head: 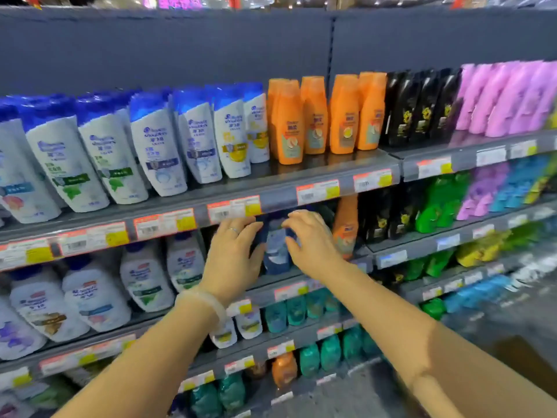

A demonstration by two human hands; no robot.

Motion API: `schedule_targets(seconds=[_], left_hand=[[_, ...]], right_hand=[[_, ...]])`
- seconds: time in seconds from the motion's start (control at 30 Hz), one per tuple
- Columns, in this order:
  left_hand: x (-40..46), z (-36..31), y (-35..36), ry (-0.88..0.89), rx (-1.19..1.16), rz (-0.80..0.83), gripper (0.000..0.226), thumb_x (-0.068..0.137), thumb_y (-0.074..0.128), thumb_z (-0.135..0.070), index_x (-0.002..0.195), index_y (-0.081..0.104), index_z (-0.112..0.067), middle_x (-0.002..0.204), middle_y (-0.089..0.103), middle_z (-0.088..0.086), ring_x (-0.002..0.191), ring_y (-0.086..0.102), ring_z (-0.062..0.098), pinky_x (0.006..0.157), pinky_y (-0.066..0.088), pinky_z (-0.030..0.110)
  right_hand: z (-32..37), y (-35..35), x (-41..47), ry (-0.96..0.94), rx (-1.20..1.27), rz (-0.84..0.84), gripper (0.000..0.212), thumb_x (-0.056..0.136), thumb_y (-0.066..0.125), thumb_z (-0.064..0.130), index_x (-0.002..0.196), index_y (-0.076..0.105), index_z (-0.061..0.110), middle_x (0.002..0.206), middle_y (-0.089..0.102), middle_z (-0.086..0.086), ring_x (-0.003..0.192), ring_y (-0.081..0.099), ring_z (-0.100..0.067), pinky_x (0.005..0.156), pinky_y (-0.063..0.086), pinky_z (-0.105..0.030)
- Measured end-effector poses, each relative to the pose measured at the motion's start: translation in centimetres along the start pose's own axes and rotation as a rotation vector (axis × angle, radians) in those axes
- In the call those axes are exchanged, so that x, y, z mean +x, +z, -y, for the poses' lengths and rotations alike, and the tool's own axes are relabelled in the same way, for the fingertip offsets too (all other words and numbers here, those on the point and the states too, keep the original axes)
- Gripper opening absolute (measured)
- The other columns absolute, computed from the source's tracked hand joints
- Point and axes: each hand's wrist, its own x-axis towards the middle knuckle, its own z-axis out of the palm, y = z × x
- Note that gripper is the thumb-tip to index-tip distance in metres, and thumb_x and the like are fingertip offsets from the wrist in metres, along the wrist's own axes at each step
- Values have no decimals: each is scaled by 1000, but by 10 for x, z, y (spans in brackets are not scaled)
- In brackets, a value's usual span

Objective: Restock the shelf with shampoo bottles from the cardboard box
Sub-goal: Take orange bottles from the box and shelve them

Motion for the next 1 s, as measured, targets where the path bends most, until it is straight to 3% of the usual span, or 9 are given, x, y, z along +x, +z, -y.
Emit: schedule_targets(seconds=[0.07,0.2,0.4,0.5,0.63,0.77,0.87,1.0], left_hand=[[-2,-51,22,-11,9,176,42,77,73,-18,114,62,-1,114,63,17,105,57,40,90,47,45],[-21,-167,75,-28,-2,481,47,87,59,-25,129,48,-6,130,49,13,120,43,34,98,40,42],[-76,-325,158,29,18,799,46,88,54,-31,128,46,-10,133,44,9,125,38,31,102,38,41],[-98,-384,189,34,29,924,42,88,53,-25,126,46,-11,135,42,9,127,36,29,103,38,40],[-102,-433,233,23,19,1055,42,88,50,-19,129,43,-10,139,37,9,130,32,30,103,35,41],[-88,-468,296,-37,-20,1158,45,89,50,-21,132,40,-13,147,29,9,134,25,30,106,31,41],[-69,-497,357,-98,-37,1269,46,88,52,-19,133,40,-12,150,25,9,137,22,30,108,30,40],[-55,-540,428,-134,-56,1309,37,89,50,-21,126,48,-16,140,38,8,129,33,27,103,35,36]], right_hand=[[-47,-17,-38,123,-139,150,37,92,51,17,129,49,9,136,43,-9,127,37,-30,105,30,-34],[-145,-56,-137,393,-256,389,45,92,54,24,133,41,11,136,38,-12,125,37,-34,101,39,-46],[-291,-95,-290,626,-267,526,37,84,58,21,117,50,8,122,49,-18,117,49,-35,95,45,-40],[-347,-108,-342,711,-223,591,41,88,52,24,127,50,13,125,53,-16,116,51,-33,97,43,-33],[-411,-117,-380,785,-271,626,32,85,53,32,111,58,14,114,64,-13,107,60,-30,91,48,-34],[-469,-123,-393,877,-253,717,42,88,55,29,127,50,13,134,49,-10,121,49,-31,97,44,-33],[-529,-120,-396,939,-216,758,36,86,54,26,120,53,13,127,53,-12,116,51,-30,93,47,-34],[-605,-114,-391,997,-172,823,39,88,51,25,124,47,10,127,51,-14,117,49,-30,94,44,-32]])
